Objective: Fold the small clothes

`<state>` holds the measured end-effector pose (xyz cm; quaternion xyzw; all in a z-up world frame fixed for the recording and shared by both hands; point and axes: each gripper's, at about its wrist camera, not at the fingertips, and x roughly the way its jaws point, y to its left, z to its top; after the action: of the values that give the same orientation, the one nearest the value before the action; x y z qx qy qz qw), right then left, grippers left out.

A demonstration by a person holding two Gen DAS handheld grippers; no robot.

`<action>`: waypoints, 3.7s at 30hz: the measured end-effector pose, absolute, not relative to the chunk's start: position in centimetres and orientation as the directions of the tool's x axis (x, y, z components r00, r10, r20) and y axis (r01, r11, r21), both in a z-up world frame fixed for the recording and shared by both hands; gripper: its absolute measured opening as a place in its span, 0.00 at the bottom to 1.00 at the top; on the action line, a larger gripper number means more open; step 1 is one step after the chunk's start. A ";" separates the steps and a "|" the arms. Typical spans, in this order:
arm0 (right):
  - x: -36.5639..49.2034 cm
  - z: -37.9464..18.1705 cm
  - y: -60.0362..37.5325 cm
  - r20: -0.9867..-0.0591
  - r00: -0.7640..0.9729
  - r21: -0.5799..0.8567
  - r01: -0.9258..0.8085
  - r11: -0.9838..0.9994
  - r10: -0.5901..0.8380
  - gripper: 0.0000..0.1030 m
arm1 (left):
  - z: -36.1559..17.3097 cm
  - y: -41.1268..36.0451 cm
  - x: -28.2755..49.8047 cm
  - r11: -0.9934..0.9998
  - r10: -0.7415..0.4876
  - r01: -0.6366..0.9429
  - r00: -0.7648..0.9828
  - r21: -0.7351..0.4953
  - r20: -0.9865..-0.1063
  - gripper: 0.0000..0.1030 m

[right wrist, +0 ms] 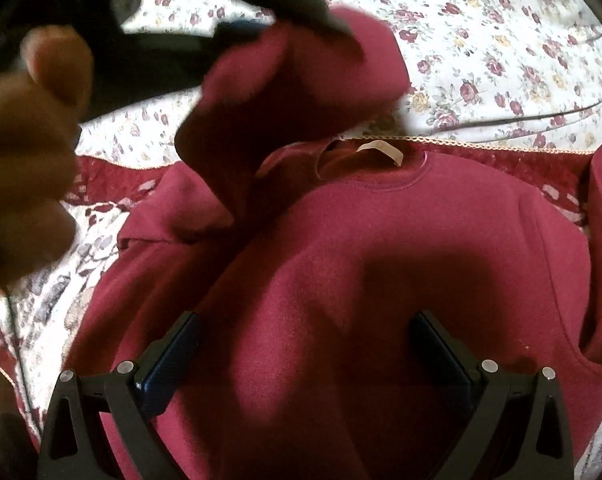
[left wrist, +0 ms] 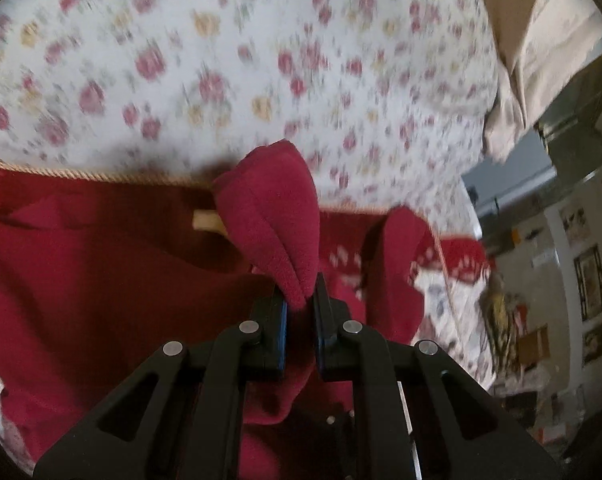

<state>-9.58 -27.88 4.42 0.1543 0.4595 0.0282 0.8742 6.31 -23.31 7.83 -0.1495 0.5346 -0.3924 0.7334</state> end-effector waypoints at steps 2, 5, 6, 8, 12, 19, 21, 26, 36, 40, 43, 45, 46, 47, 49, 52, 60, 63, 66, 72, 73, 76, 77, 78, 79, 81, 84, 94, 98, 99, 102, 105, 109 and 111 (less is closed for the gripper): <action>-9.7 4.5 -27.9 -0.791 0.579 0.303 0.093 0.948 0.196 1.00 | 7.0 -23.8 6.1 0.649 -0.724 0.424 0.091 -0.631 -0.683 0.09; -9.7 4.6 -27.7 -0.792 0.579 0.303 0.093 0.948 0.196 1.00 | 5.6 -24.3 5.9 0.658 -0.698 0.432 0.044 -0.616 -0.715 0.09; -9.7 4.5 -27.8 -0.791 0.579 0.304 0.093 0.948 0.196 1.00 | 5.3 -24.3 5.9 0.667 -0.689 0.425 0.037 -0.612 -0.724 0.13; -9.7 4.6 -27.6 -0.790 0.580 0.306 0.093 0.947 0.198 1.00 | 5.3 -24.1 5.9 0.670 -0.690 0.417 0.044 -0.614 -0.722 0.26; -10.1 4.9 -27.5 -0.787 0.582 0.312 0.094 0.945 0.202 1.00 | 7.0 -22.6 5.9 0.648 -0.724 0.404 0.063 -0.646 -0.687 0.72; -10.7 5.6 -27.6 -0.787 0.575 0.341 0.107 0.934 0.221 1.00 | 9.8 -15.5 4.1 0.718 -0.684 0.354 0.200 -0.599 -0.701 0.72; -12.1 7.0 -28.3 -0.772 0.563 0.421 0.107 0.901 0.294 1.00 | 9.4 -12.4 3.1 0.799 -0.594 0.307 0.274 -0.517 -0.756 0.72; -13.4 10.8 -31.4 -0.697 0.647 0.516 0.155 0.843 0.308 1.00 | 7.6 -6.2 0.8 0.872 -0.489 0.213 0.404 -0.440 -0.773 0.72; -1.7 14.9 -30.8 -0.779 0.598 0.307 0.098 0.947 0.190 0.97 | 3.9 -4.6 2.5 0.887 -0.453 0.126 0.422 -0.445 -0.785 0.72; -0.9 10.3 -30.4 -0.886 0.458 0.145 0.125 0.981 0.072 0.77 | 2.8 -5.4 2.8 0.917 -0.397 0.140 0.394 -0.373 -0.829 0.72; -3.8 6.7 -31.8 -0.912 0.400 0.178 0.177 0.968 0.094 0.77 | 2.5 -6.0 2.7 0.929 -0.369 0.160 0.391 -0.332 -0.843 0.72; -6.1 5.0 -33.0 -0.906 0.403 0.225 0.200 0.954 0.129 0.78 | 2.6 -6.3 2.7 0.935 -0.354 0.167 0.393 -0.313 -0.849 0.72; -7.3 5.7 -33.2 -0.889 0.440 0.219 0.170 0.961 0.125 0.78 | 2.5 -6.4 2.6 0.937 -0.349 0.168 0.396 -0.307 -0.849 0.72; -7.9 6.2 -33.4 -0.892 0.436 0.210 0.158 0.965 0.122 0.77 | 2.5 -6.4 2.6 0.937 -0.349 0.168 0.398 -0.306 -0.849 0.72; -9.2 8.0 -34.8 -0.871 0.474 0.231 0.163 0.959 0.129 0.77 | 2.6 -6.3 2.5 0.935 -0.354 0.169 0.396 -0.312 -0.847 0.72; -10.5 10.4 -38.1 -0.829 0.557 0.222 0.257 0.940 0.043 0.88 | 2.5 -6.0 2.9 0.931 -0.365 0.158 0.388 -0.329 -0.846 0.72; -8.1 11.0 -40.4 -0.816 0.569 0.360 0.357 0.862 0.106 0.90 | 2.4 -6.3 2.8 0.936 -0.351 0.166 0.392 -0.310 -0.850 0.72; -4.7 11.8 -38.0 -0.821 0.567 0.310 0.341 0.887 0.069 0.90 | 2.3 -6.5 2.8 0.938 -0.347 0.172 0.394 -0.302 -0.851 0.72; -0.5 10.3 -35.7 -0.892 0.452 0.158 0.300 0.941 0.006 0.93 | 2.3 -6.8 2.9 0.938 -0.344 0.182 0.393 -0.295 -0.853 0.72; -1.2 6.1 -37.5 -0.936 0.350 0.159 0.310 0.937 0.043 0.27 | 2.3 -6.3 3.2 0.930 -0.366 0.186 0.378 -0.317 -0.851 0.72; -2.6 6.5 -38.3 -0.921 0.384 0.203 0.323 0.924 0.068 0.22 | 2.4 -6.3 3.2 0.929 -0.367 0.186 0.377 -0.319 -0.851 0.72; -8.4 8.7 -40.3 -0.859 0.503 0.302 0.355 0.885 0.091 0.20 | 2.6 -6.0 3.0 0.925 -0.378 0.184 0.375 -0.332 -0.846 0.72; -10.6 8.9 -40.7 -0.853 0.518 0.296 0.371 0.880 0.069 0.20 | 2.7 -5.9 2.9 0.924 -0.381 0.185 0.376 -0.335 -0.845 0.72; -11.9 8.7 -40.9 -0.854 0.517 0.286 0.379 0.880 0.055 0.20 | 2.7 -5.9 2.9 0.925 -0.379 0.188 0.378 -0.331 -0.845 0.72; -13.5 8.0 -41.4 -0.855 0.515 0.291 0.384 0.876 0.058 0.20 | 2.8 -5.9 2.8 0.926 -0.376 0.188 0.379 -0.328 -0.845 0.72; -15.3 6.9 -42.4 -0.850 0.519 0.338 0.409 0.847 0.089 0.20 | 2.8 -5.7 2.6 0.925 -0.378 0.187 0.378 -0.330 -0.845 0.72; -16.6 6.6 -44.7 -0.800 0.579 0.474 0.451 0.756 0.157 0.35 | 3.1 -5.2 2.1 0.924 -0.380 0.188 0.384 -0.332 -0.841 0.72; -11.1 4.7 -45.7 -0.861 0.506 0.347 0.497 0.795 0.059 0.25 | 3.7 -3.7 1.8 0.928 -0.368 0.216 0.388 -0.305 -0.845 0.72; -12.3 7.3 -46.0 -0.819 0.573 0.303 0.453 0.838 -0.014 0.07 | 4.2 -2.9 1.9 0.934 -0.352 0.204 0.408 -0.292 -0.842 0.72; -12.7 7.5 -46.3 -0.819 0.571 0.272 0.459 0.846 -0.046 0.06 | 4.2 -2.6 2.0 0.938 -0.344 0.192 0.416 -0.288 -0.842 0.72; -12.0 6.2 -47.1 -0.858 0.510 0.223 0.479 0.849 -0.062 0.06 | 3.9 -1.1 2.7 0.951 -0.308 0.113 0.427 -0.288 -0.850 0.72; -12.3 6.8 -46.9 -0.874 0.482 0.219 0.500 0.838 -0.059 0.10 | 3.9 0.2 2.8 0.960 -0.268 0.050 0.446 -0.275 -0.854 0.72; -13.0 11.3 -44.0 -0.783 0.618 0.374 0.378 0.847 0.070 0.54 | 4.8 1.2 2.9 0.969 -0.222 0.013 0.492 -0.248 -0.842 0.72; -11.6 12.7 -40.5 -0.734 0.637 0.469 0.222 0.855 0.237 0.56 | 4.8 1.7 3.0 0.966 -0.225 -0.002 0.492 -0.260 -0.841 0.72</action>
<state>-11.55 -40.54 12.75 0.2696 0.4263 0.0043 0.8635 3.01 1.72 4.77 -0.1137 0.4999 -0.0653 0.8561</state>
